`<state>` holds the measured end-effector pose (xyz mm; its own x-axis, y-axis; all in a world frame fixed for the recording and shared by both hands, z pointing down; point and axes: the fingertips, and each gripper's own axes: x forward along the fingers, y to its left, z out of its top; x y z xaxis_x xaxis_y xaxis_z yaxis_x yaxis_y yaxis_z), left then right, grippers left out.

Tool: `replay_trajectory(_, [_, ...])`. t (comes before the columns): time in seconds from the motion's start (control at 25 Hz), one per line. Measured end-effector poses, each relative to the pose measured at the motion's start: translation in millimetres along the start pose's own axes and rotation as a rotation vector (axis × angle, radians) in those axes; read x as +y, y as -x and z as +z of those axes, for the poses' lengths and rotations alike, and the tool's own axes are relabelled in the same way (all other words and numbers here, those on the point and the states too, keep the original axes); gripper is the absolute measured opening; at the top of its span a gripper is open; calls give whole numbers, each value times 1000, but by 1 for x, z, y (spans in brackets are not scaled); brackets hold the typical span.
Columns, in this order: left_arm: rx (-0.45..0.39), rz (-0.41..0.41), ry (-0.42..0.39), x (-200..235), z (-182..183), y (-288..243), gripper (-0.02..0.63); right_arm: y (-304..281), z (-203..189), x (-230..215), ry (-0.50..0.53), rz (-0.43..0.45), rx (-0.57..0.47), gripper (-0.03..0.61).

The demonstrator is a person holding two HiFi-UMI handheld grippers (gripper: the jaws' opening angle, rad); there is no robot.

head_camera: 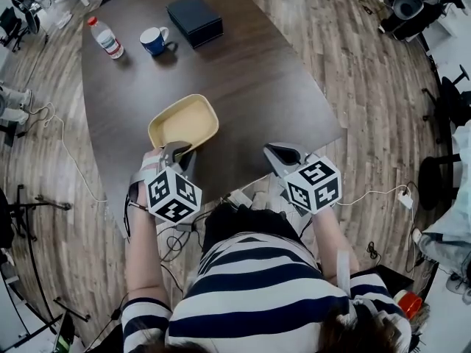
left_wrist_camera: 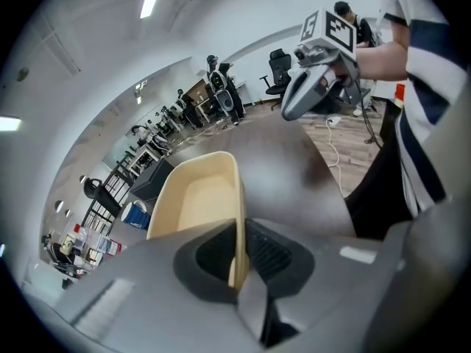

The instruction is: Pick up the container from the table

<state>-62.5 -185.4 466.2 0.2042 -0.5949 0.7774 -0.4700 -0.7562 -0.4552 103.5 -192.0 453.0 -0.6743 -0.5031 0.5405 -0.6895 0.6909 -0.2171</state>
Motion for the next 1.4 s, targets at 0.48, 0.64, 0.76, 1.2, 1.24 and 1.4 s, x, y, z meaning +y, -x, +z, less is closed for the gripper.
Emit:
replay_trajectory(0.48, [45, -14, 43, -39, -26, 30, 0, 13, -3, 10, 9, -24, -28, -2])
replay_trajectory(0.64, [57, -24, 54, -51, -34, 37, 0, 19, -4, 15, 16, -36, -37, -2])
replay_trajectory(0.76, [64, -37, 63, -55, -40, 39, 0, 21, -3, 18, 14, -49, -36, -2])
replay_trajectory(1.2, [81, -52, 66, -70, -52, 47, 0, 32, -8, 22, 29, -86, -48, -2])
replay_trajectory(1.24, [79, -53, 67, -70, -52, 47, 0, 31, -8, 23, 28, -86, -49, -2])
replay_trajectory(1.4, [69, -56, 64, -69, -49, 45, 0, 28, -6, 25, 23, -83, -55, -3])
